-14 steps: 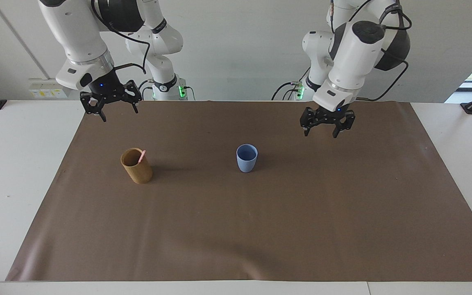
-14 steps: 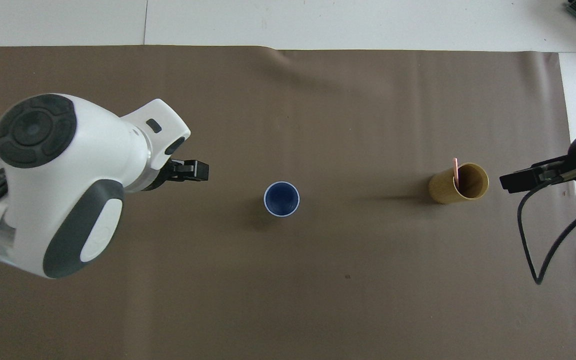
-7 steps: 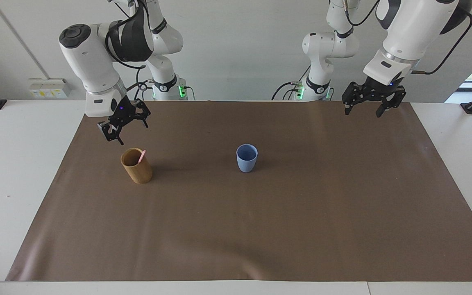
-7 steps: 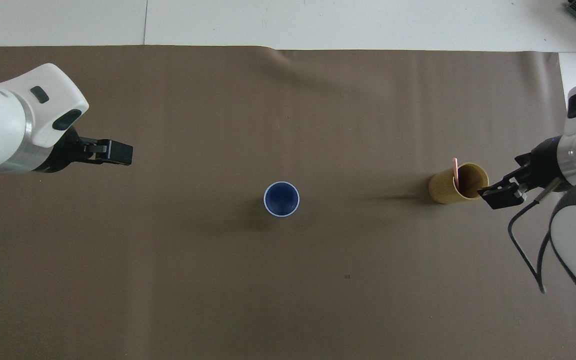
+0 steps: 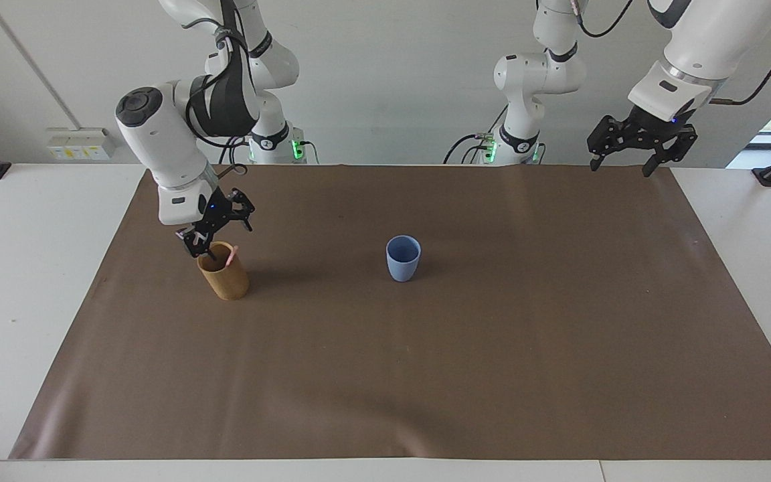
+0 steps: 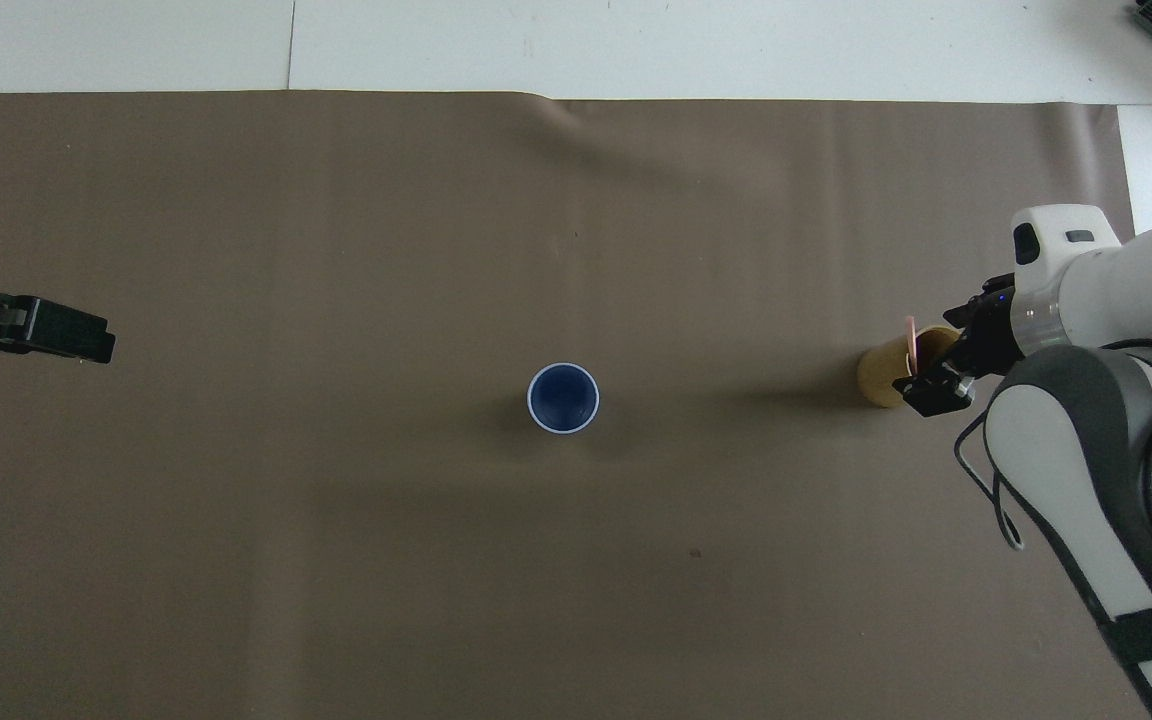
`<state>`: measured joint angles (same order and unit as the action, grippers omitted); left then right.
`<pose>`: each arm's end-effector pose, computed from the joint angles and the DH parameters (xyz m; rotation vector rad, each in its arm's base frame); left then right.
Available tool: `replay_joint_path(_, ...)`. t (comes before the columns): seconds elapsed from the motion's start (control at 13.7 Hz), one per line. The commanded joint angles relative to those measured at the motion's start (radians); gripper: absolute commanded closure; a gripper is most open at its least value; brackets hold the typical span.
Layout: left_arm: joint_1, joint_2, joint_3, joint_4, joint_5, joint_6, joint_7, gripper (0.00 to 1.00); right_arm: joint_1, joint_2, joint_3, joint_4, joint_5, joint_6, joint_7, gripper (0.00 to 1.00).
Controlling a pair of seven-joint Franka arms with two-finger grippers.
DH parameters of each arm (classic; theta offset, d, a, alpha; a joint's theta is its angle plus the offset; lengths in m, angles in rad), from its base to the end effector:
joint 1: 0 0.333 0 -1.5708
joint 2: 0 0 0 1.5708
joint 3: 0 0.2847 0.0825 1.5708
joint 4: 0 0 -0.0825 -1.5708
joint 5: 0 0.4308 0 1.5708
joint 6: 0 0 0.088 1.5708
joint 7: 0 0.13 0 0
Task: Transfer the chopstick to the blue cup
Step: 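Withdraw the left gripper while the right gripper grasps the pink chopstick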
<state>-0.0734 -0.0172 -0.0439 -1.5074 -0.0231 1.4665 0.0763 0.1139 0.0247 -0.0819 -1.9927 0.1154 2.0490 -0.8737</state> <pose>0.5808 -0.0719 0.6040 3.1047 -0.3048 -0.0377 0.6054 0.0281 0.3772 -2.7853 -1.2677 -0.1077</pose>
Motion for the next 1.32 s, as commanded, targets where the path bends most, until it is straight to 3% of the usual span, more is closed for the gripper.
replay_joint_path(0.0,0.01,-0.004,-0.007,0.006,0.006,-0.02,0.016,0.0,-0.002,-0.008,0.001,-0.034,0.029,0.037,-0.034,0.16)
replay_joint_path(0.15,0.01,-0.004,-0.007,0.006,0.006,-0.02,0.016,0.0,-0.002,-0.008,0.001,-0.054,0.029,0.08,-0.028,0.2)
replay_joint_path(0.22,0.01,-0.004,-0.007,0.006,0.006,-0.02,0.016,0.0,-0.002,-0.008,0.001,-0.054,0.029,0.08,-0.024,0.28)
replay_joint_path(0.51,0.01,-0.004,-0.007,0.006,0.006,-0.022,0.016,0.0,-0.003,-0.009,-0.001,-0.054,0.029,0.069,-0.013,0.71)
replay_joint_path(0.73,0.01,-0.004,-0.007,0.006,0.006,-0.023,0.016,0.0,-0.01,-0.006,-0.001,-0.048,0.029,0.066,-0.011,0.84)
replay_joint_path(1.1,0.01,-0.006,-0.007,0.006,0.006,-0.022,0.014,0.0,-0.02,-0.006,-0.001,-0.041,0.03,0.066,-0.011,0.89)
replay_joint_path(1.24,0.01,-0.006,-0.007,0.006,0.006,-0.022,0.013,0.0,-0.02,-0.008,-0.001,-0.031,0.032,0.065,-0.004,0.95)
